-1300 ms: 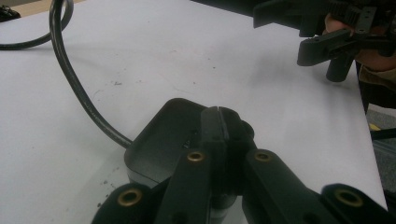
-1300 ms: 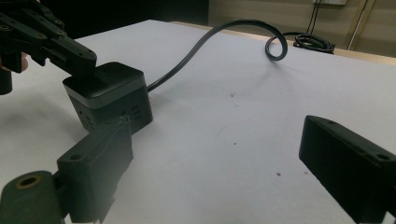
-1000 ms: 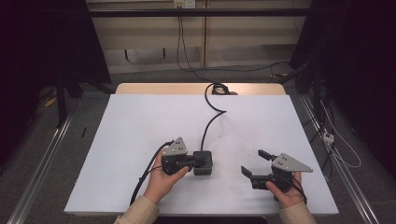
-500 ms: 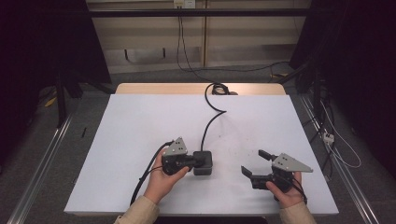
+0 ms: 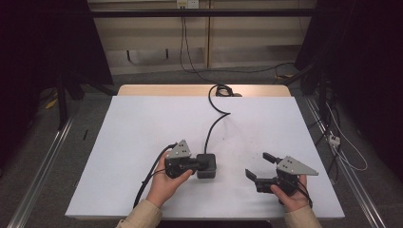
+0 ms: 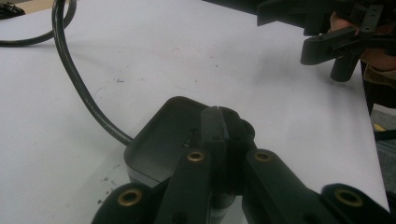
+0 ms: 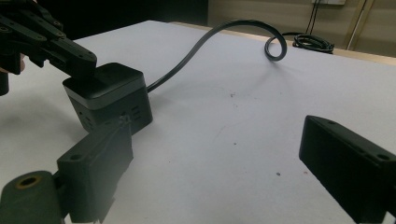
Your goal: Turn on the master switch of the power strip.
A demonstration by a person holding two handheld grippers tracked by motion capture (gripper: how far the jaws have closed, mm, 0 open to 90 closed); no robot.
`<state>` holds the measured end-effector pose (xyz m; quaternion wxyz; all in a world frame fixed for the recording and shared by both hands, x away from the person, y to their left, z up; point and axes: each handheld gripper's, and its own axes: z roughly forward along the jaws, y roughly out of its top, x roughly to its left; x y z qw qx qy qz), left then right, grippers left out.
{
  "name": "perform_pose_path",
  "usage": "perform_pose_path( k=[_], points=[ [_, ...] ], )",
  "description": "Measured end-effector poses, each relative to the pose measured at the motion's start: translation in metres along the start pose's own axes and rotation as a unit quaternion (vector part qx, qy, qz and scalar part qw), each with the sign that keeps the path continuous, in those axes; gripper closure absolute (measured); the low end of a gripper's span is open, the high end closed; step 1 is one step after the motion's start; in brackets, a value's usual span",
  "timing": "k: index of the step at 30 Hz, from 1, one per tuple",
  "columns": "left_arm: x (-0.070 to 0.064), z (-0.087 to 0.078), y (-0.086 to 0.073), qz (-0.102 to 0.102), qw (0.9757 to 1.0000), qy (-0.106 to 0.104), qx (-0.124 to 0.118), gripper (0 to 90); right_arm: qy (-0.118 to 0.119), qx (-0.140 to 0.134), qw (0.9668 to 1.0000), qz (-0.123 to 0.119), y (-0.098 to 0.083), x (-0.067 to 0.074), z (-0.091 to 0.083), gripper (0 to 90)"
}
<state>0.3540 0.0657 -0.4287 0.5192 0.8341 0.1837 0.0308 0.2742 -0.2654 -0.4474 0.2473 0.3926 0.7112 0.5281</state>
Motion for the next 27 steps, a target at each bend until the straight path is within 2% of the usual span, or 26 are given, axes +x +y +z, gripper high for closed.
perform_pose_path(
  k=[27],
  points=[
    [-0.0035,0.0004,0.0029,0.004,0.9998,0.01,0.013,90.0,0.0,0.0,1.0,0.002,-0.0004,-0.0003,0.0003,9.5]
  ],
)
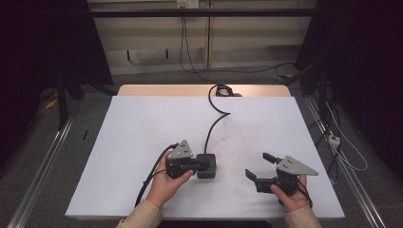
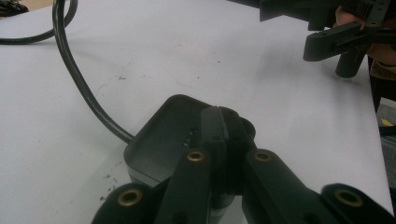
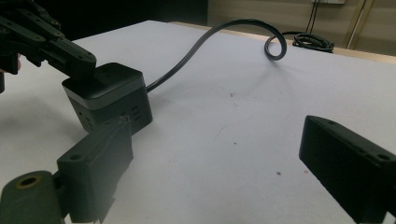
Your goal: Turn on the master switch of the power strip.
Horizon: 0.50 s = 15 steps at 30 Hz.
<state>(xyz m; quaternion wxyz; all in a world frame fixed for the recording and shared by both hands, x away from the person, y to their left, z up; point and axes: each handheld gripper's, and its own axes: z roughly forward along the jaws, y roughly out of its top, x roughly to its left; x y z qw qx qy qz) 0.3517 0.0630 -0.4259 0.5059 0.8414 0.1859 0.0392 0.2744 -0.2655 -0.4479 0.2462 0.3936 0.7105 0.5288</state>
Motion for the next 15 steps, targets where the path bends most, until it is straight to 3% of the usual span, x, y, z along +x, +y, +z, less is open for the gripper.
perform_pose_path(
  k=[15],
  points=[
    [0.0003,-0.0001,-0.0006,-0.005,1.0,-0.001,0.0,90.0,0.0,0.0,1.0,0.001,-0.0003,-0.0004,0.0,9.5]
  ],
)
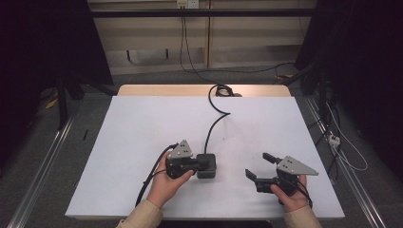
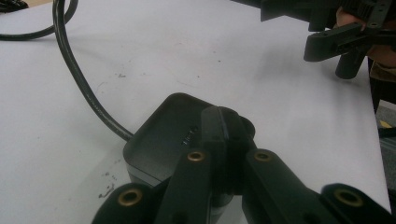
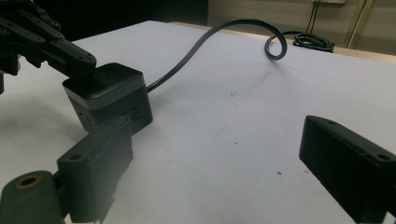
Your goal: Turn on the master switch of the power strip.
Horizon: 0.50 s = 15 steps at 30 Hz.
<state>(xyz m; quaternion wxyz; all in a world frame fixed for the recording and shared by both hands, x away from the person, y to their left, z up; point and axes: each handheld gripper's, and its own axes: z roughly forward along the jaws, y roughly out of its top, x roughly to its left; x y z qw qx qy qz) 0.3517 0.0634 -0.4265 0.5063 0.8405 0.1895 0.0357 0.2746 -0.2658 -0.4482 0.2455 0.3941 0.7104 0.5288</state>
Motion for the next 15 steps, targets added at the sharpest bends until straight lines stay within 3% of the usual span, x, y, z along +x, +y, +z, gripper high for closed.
perform_pose_path(
  k=[15],
  points=[
    [0.0001,-0.0002,-0.0012,-0.008,0.9999,0.004,-0.006,90.0,0.001,-0.001,1.0,-0.001,0.0003,-0.0001,-0.0001,9.5]
  ],
)
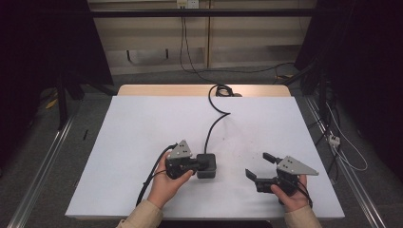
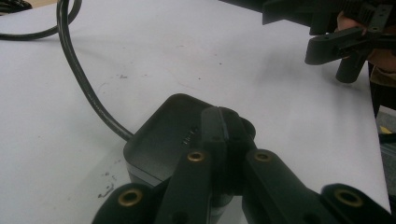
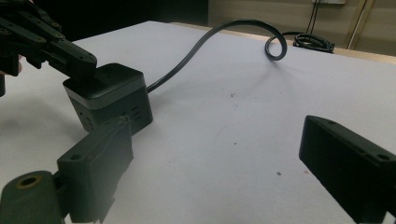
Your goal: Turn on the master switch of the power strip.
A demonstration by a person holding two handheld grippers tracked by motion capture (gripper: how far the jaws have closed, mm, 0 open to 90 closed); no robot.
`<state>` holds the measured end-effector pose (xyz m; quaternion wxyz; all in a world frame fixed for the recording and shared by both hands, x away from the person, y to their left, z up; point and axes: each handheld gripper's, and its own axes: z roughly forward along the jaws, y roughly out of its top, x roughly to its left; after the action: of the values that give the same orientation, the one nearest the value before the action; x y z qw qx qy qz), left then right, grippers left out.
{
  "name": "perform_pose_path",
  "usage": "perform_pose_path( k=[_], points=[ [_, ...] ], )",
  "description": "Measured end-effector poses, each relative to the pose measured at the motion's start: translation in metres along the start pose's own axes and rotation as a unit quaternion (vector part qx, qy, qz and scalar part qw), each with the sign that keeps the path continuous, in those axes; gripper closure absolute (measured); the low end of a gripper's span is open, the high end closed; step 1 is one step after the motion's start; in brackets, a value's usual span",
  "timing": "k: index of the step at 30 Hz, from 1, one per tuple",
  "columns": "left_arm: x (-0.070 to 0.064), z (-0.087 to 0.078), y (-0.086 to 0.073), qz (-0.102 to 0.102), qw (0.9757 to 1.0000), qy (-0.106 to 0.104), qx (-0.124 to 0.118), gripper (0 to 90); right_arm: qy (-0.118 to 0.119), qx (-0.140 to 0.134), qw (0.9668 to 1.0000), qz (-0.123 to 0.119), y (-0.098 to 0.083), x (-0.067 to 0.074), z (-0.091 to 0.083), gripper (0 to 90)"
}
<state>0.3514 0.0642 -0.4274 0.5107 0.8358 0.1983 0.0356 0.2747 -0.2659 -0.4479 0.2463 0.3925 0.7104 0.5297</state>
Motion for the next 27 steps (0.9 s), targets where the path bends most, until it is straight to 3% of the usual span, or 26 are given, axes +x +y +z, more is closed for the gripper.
perform_pose_path(
  k=[20,24,27],
  points=[
    [0.0006,-0.0008,-0.0009,-0.017,0.9998,-0.002,-0.008,90.0,0.001,-0.001,1.0,-0.002,0.001,0.0,0.0009,9.5],
    [-0.0028,-0.0004,0.001,-0.001,1.0,0.009,-0.002,90.0,0.003,0.001,1.0,-0.003,0.0012,0.0006,0.0018,9.5],
    [-0.0017,-0.0006,0.0001,-0.012,0.9999,0.005,-0.005,90.0,0.003,0.001,1.0,-0.003,0.0012,0.0008,0.0016,9.6]
  ],
)
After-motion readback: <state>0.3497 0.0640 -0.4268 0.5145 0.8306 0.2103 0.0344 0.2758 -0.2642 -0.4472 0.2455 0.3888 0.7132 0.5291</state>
